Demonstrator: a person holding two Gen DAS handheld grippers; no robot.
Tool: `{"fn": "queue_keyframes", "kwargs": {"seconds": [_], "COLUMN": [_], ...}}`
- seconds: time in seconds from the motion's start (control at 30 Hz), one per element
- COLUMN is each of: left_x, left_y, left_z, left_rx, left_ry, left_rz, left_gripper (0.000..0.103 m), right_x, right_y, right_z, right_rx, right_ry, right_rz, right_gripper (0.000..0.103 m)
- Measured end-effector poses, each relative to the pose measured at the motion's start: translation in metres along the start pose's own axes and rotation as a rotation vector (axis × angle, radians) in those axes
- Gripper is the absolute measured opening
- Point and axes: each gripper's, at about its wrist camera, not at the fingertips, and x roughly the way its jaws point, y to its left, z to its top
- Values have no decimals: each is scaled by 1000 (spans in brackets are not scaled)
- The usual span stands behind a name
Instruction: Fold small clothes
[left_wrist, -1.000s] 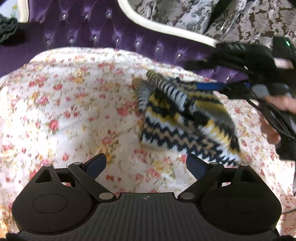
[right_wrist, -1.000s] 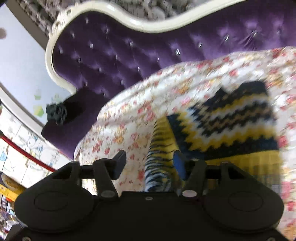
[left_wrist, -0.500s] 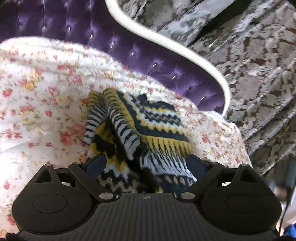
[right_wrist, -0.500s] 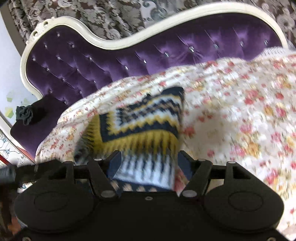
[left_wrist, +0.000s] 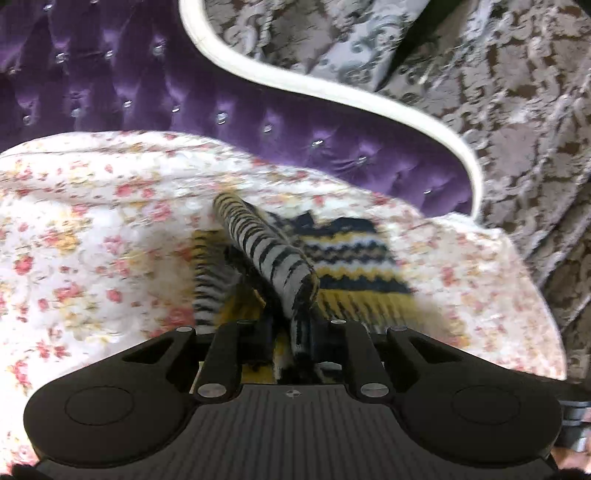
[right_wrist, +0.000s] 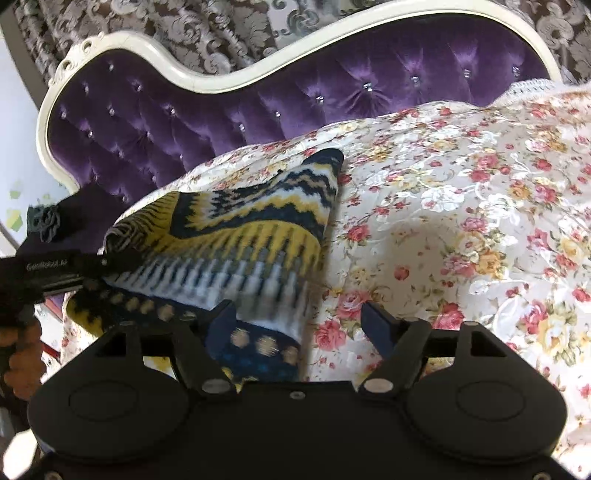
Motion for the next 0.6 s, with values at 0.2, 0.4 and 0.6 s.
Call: {"fn": "queue_keyframes", "kwargs": {"seconds": [0.2,0.4,0.6], "left_x": [26,23,12], "left_y": [18,23,36], "left_z": [-25,-29,-32], "left_rx": [-4,-29,-95], "left_ry": [43,25,30], "left_rz": [22,23,30], "left_gripper": [29,60,83], "right_x": [30,40,32], "right_y": [13,40,33], "right_z": [-9,-32,-26], "right_rx": [-30,-243,-204], "right_ry": [82,91,93], "right_rz": [-6,-112,-41], "right_gripper": [85,96,99]}}
